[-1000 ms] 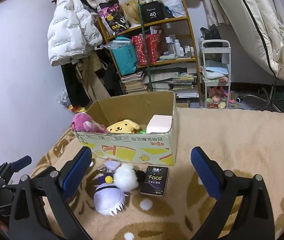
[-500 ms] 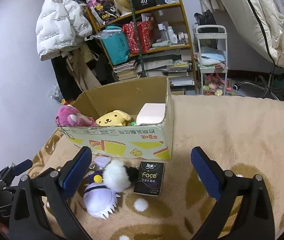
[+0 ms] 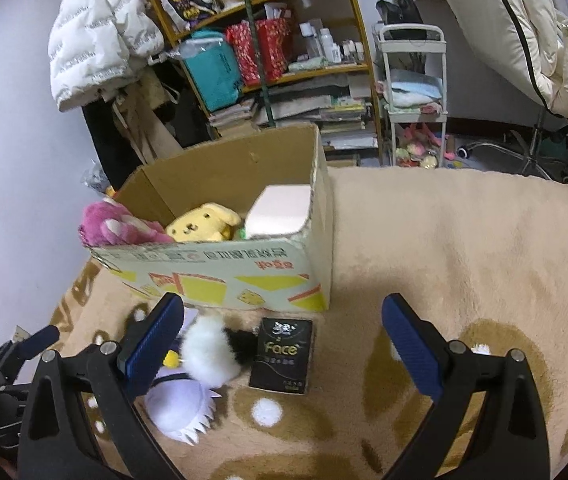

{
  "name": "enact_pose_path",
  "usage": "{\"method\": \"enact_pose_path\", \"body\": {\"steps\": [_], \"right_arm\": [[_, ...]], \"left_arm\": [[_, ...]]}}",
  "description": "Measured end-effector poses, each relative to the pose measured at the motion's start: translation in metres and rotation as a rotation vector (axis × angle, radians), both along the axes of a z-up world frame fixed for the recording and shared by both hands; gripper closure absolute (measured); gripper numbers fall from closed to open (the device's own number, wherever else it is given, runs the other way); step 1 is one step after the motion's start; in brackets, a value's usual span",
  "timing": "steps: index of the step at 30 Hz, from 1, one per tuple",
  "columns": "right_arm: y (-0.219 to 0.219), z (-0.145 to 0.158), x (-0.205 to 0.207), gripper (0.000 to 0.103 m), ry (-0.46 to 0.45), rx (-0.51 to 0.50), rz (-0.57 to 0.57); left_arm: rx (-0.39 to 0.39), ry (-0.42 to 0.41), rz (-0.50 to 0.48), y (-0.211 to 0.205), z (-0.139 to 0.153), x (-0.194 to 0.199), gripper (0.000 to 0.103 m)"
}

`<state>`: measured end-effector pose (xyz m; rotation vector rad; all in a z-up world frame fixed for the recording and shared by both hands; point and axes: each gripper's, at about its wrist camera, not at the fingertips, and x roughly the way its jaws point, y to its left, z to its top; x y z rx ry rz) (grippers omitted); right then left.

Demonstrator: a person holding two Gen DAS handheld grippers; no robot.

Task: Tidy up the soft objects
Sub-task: 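Move both tools back toward the purple-white plush and black tissue pack, then close left tool on purple-white penguin plush while right tool grasps black 'Face' pack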

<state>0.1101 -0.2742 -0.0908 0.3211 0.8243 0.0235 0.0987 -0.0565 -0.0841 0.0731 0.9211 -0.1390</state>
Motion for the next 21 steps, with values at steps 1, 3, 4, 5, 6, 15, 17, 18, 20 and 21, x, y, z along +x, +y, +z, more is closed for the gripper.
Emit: {"method": "enact_pose_path", "body": {"steps": [1,3,4,5,6,15,17,18,20,21], "right_arm": [[0.000,-0.003,0.002,0.000,0.012,0.001,0.000],[-0.001,-0.008,0.004,0.000,0.033,0.008,-0.004],[-0.002,-0.011,0.005,0.000,0.043,0.014,-0.006],[-0.003,-0.013,0.006,0.000,0.050,0.018,-0.009],[-0.004,-0.016,0.008,0.000,0.062,0.021,-0.012],[-0.011,-0.036,0.016,0.000,0.146,0.017,-0.037],[-0.012,-0.039,0.017,0.000,0.156,0.025,-0.041],[-0.013,-0.041,0.017,0.000,0.161,0.029,-0.044],[-0.013,-0.045,0.018,0.000,0.171,0.030,-0.046],[-0.013,-0.047,0.019,0.000,0.179,0.028,-0.044]], "left_arm": [[0.000,0.007,0.001,-0.001,-0.002,0.002,0.008],[-0.007,0.023,0.000,-0.002,-0.006,0.004,0.008],[-0.011,0.030,-0.002,-0.002,-0.007,0.005,0.008],[-0.014,0.039,-0.005,-0.003,-0.010,0.006,0.008],[-0.015,0.048,-0.008,-0.005,-0.012,0.008,0.008],[-0.002,0.105,-0.047,-0.019,-0.031,0.012,0.008],[-0.005,0.118,-0.062,-0.023,-0.034,0.013,0.008],[-0.003,0.124,-0.068,-0.025,-0.036,0.013,0.008],[0.003,0.136,-0.087,-0.030,-0.039,0.012,0.008],[0.008,0.140,-0.095,-0.032,-0.041,0.012,0.008]]}}
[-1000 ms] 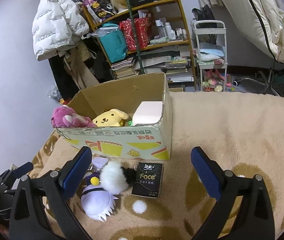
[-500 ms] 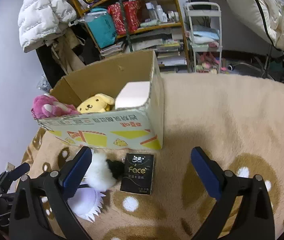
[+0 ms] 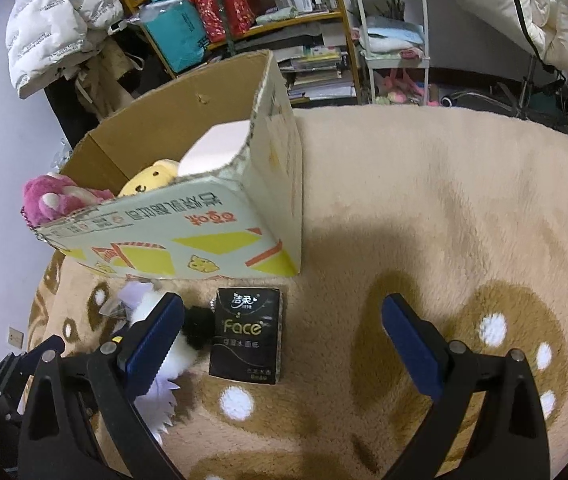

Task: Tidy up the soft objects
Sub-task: 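Close left tool on purple-white penguin plush while right tool grasps black 'Face' pack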

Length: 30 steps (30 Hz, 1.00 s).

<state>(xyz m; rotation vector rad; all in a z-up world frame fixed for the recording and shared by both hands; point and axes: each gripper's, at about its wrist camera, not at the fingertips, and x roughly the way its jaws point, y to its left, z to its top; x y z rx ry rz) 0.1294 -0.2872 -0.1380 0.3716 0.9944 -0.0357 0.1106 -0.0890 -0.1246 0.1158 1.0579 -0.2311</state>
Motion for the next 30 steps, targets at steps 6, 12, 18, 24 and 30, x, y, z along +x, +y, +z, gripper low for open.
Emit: {"method": "enact_pose_path", "body": {"steps": [6,12,18,24,30], "right_arm": [[0.004,-0.018,0.006,0.000,0.061,0.006,0.020],[0.006,-0.030,0.011,0.000,0.101,0.009,0.032],[0.014,-0.035,0.014,0.006,0.120,-0.023,0.059],[0.024,-0.032,0.012,0.019,0.114,-0.042,0.092],[0.027,-0.031,0.009,0.036,0.118,-0.011,0.115]], "left_arm": [[-0.001,0.027,-0.032,-0.007,-0.006,0.001,0.008],[-0.031,0.066,-0.037,-0.012,-0.015,0.005,0.008],[-0.087,0.120,-0.018,-0.009,-0.025,0.010,0.008],[-0.085,0.134,-0.031,-0.015,-0.031,0.012,0.008],[-0.103,0.174,-0.032,-0.023,-0.038,0.013,0.008]]}}
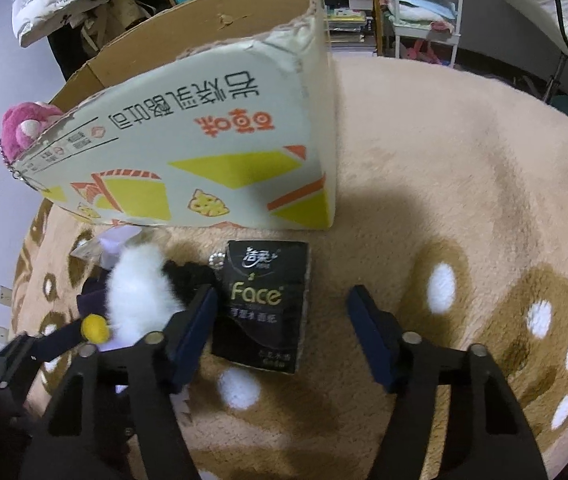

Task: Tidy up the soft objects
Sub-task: 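Close left tool on purple-white penguin plush while right tool grasps black 'Face' pack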

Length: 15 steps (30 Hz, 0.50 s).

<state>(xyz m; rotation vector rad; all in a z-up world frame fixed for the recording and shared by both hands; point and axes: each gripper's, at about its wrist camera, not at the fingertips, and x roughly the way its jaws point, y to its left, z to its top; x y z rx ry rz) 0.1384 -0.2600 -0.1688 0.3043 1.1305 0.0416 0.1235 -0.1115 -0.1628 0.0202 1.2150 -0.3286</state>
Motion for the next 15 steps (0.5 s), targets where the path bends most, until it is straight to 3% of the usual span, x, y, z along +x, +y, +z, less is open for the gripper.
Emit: {"method": "enact_pose_path", "body": {"steps": [3,7,9,15], "right_arm": [[0.003,0.001,-0.004,0.046,0.005,0.033,0.012],[0.011,-0.001,-0.006,0.046,0.014,0.017,0.036],[0.015,-0.002,-0.008,0.046,0.023,0.009,0.043],[0.015,-0.002,-0.011,0.052,0.025,-0.008,0.051]], "left_arm": [[-0.054,0.044,0.007,0.001,-0.007,-0.001,0.017],[-0.082,0.057,-0.020,-0.004,-0.007,-0.005,0.031],[-0.093,0.056,-0.034,-0.008,-0.006,-0.008,0.045],[-0.090,0.040,-0.044,-0.008,0.001,-0.015,0.051]]}}
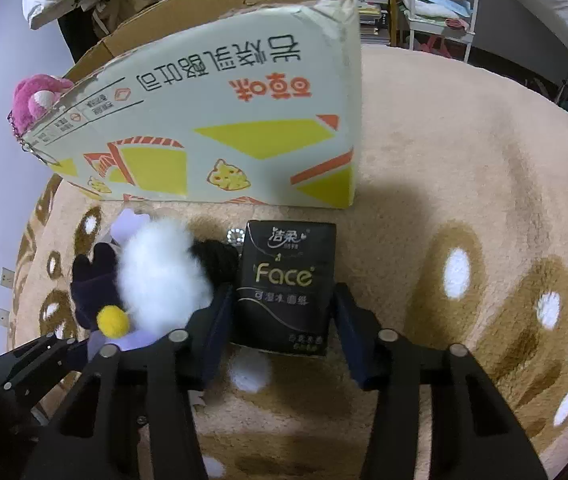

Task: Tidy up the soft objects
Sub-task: 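Close left tool on purple-white penguin plush while right tool grasps black 'Face' pack, then lift penguin plush with left tool while right tool carries 'Face' pack over box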

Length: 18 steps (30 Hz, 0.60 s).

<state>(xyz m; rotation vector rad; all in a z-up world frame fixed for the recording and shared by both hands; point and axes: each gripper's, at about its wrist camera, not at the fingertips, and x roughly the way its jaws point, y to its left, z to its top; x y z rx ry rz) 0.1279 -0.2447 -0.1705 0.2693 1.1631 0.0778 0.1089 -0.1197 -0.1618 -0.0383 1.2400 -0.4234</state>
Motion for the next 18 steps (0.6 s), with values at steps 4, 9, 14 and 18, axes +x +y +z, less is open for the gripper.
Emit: {"method": "enact_pose_path", "body": {"steps": [4,9,14,18], "right_arm": [[-0.004,0.003,-0.001,0.053,-0.012,-0.001,-0.003],[-0.011,0.011,-0.004,0.053,-0.039,-0.009,-0.011],[-0.014,0.025,-0.010,0.053,-0.099,-0.015,-0.026],[-0.014,0.041,-0.018,0.053,-0.162,-0.013,-0.027]], "left_arm": [[0.019,-0.015,0.017,-0.006,0.006,-0.001,0.051],[0.066,-0.035,0.030,0.006,0.010,-0.006,0.051],[0.116,-0.095,0.051,0.017,0.021,-0.014,0.051],[0.125,-0.138,0.082,0.026,0.033,-0.018,0.051]]}}
